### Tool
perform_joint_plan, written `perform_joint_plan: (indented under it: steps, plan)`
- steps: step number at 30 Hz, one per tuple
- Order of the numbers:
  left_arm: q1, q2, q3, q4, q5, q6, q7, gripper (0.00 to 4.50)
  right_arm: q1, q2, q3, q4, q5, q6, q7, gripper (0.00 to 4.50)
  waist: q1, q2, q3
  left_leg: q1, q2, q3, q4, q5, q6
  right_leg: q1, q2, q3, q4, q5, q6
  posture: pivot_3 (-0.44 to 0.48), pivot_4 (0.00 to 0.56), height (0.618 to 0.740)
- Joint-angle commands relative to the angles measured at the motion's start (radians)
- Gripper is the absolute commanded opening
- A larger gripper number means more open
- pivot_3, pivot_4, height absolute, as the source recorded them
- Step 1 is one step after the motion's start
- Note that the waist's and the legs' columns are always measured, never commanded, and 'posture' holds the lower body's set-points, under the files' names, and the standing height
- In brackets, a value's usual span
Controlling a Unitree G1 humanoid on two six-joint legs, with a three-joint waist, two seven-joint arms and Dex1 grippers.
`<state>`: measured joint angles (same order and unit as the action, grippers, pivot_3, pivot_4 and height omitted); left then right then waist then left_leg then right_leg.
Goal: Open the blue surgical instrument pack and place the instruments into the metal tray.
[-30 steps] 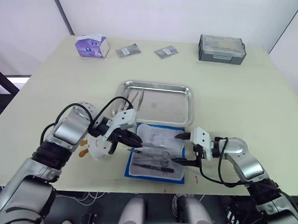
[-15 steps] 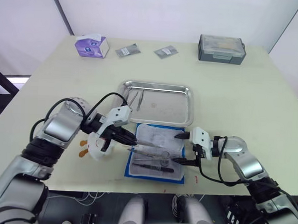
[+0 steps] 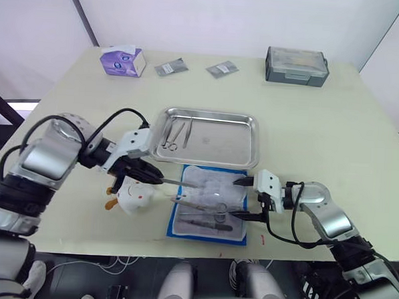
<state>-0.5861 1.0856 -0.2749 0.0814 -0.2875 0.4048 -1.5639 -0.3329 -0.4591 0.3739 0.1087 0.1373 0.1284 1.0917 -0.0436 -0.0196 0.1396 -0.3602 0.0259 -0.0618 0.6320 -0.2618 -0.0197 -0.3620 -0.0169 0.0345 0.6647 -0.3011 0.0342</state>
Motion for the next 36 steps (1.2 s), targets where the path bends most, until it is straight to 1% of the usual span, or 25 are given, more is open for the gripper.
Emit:
perform_joint_plan:
  steps: [1,3,4,6,8,13,15,16,19,26,29,32,34,35,36]
  plan:
    - [-0.007,0.096,0.022,-0.014,-0.113,-0.039,-0.051,0.03,0.057,-0.03,0.088,0.164,-0.107,0.083,-0.004,4.5,-0.001,-0.002,0.001,0.0,0.0,0.0,0.0,0.0,0.0,0.0,0.0,0.0,0.0,0.0,0.0,0.0,0.15,0.734]
    - [-0.003,0.134,0.014,-0.02,-0.172,-0.057,-0.051,0.03,0.057,-0.03,0.089,0.165,-0.106,0.083,-0.004,4.5,-0.001,-0.003,0.002,0.0,0.001,0.0,0.0,0.0,0.0,0.0,0.0,0.0,0.0,0.0,0.0,0.0,0.15,0.734]
    - [-0.008,0.136,0.019,-0.018,-0.196,-0.052,-0.051,0.03,0.057,-0.031,0.089,0.165,-0.106,0.082,-0.003,4.5,0.001,-0.003,0.002,0.0,0.001,0.0,0.0,0.0,0.0,0.0,0.0,0.0,0.0,0.0,0.0,0.0,0.15,0.734]
    - [-0.048,0.086,0.065,0.01,-0.209,-0.003,-0.046,0.03,0.058,-0.032,0.088,0.166,-0.105,0.081,-0.001,4.5,0.003,-0.003,0.002,0.0,0.0,0.0,0.0,0.0,0.0,0.0,0.0,0.0,0.0,0.0,0.0,0.0,0.15,0.734]
    - [-0.084,0.02,0.108,0.019,-0.237,0.047,0.011,0.03,0.056,-0.034,0.089,0.169,-0.105,0.078,0.001,4.5,0.004,-0.006,0.002,0.0,0.0,0.0,0.0,0.0,0.0,0.0,0.0,-0.001,0.0,0.0,0.0,0.0,0.15,0.734]
    - [-0.089,-0.085,0.176,-0.039,-0.253,0.134,0.137,0.03,0.055,-0.033,0.087,0.17,-0.105,0.077,0.002,4.5,-0.002,-0.006,0.002,0.0,0.0,0.001,0.0,0.0,0.0,0.0,0.0,0.001,0.0,0.0,0.0,0.0,0.15,0.734]
    - [-0.103,-0.131,0.198,-0.057,-0.254,0.195,0.229,0.03,0.056,-0.033,0.086,0.168,-0.105,0.077,0.003,4.5,0.001,-0.006,0.002,0.0,0.0,0.0,0.0,0.0,0.0,0.0,0.0,0.0,0.0,0.0,0.0,0.0,0.15,0.734]
    - [-0.108,-0.165,0.21,-0.069,-0.249,0.22,0.296,0.03,0.057,-0.034,0.086,0.167,-0.104,0.077,0.002,4.5,0.002,-0.006,0.002,0.0,0.0,0.0,0.0,0.0,0.0,0.0,0.0,0.0,0.0,0.0,0.0,0.0,0.15,0.734]
    - [-0.114,-0.261,0.247,-0.097,-0.229,0.258,0.466,0.03,0.06,-0.037,0.085,0.164,-0.104,0.077,0.003,4.5,0.004,-0.008,0.001,0.0,0.0,-0.001,0.0,0.0,0.0,0.001,-0.001,0.0,0.0,0.0,0.0,0.0,0.15,0.734]
    - [-0.107,-0.399,0.276,-0.157,-0.217,0.387,0.71,0.03,0.065,-0.042,0.086,0.153,-0.102,0.081,0.005,4.5,0.002,-0.01,-0.001,0.001,0.0,-0.003,0.001,0.0,0.0,0.001,-0.001,0.001,0.001,0.002,-0.003,0.0,0.15,0.734]
    - [-0.102,-0.477,0.286,-0.175,-0.194,0.434,0.85,0.03,0.066,-0.044,0.085,0.15,-0.101,0.082,0.007,4.5,0.003,-0.01,-0.001,0.001,-0.001,-0.003,0.001,0.0,0.0,0.001,-0.001,0.001,0.001,0.003,-0.003,0.0,0.15,0.734]
    - [-0.086,-0.552,0.268,-0.201,-0.129,0.457,1.0,0.03,0.067,-0.045,0.085,0.149,-0.1,0.084,0.007,4.5,0.003,-0.01,-0.001,0.001,-0.001,-0.004,0.001,0.0,0.0,0.001,-0.001,0.001,0.001,0.003,-0.003,0.0,0.15,0.734]
    - [-0.058,-0.61,0.269,-0.227,-0.094,0.461,1.095,0.03,0.07,-0.044,0.085,0.144,-0.099,0.086,0.005,4.5,0.003,-0.009,-0.001,0.001,-0.001,-0.004,0.001,0.0,0.0,0.001,-0.002,0.002,0.001,0.003,-0.003,0.0,0.15,0.734]
    - [-0.046,-0.626,0.268,-0.236,-0.079,0.455,1.122,0.03,0.072,-0.044,0.086,0.141,-0.099,0.088,0.004,4.5,0.003,-0.009,-0.001,0.001,-0.001,-0.005,0.001,0.0,0.0,0.001,-0.002,0.002,0.001,0.003,-0.003,0.0,0.15,0.734]
    - [-0.036,-0.66,0.277,-0.236,-0.056,0.462,1.183,0.03,0.072,-0.045,0.086,0.141,-0.099,0.088,0.005,4.5,0.002,-0.009,-0.001,0.001,-0.001,-0.005,0.001,0.0,0.0,0.001,-0.002,0.003,0.001,0.003,-0.003,0.0,0.15,0.734]
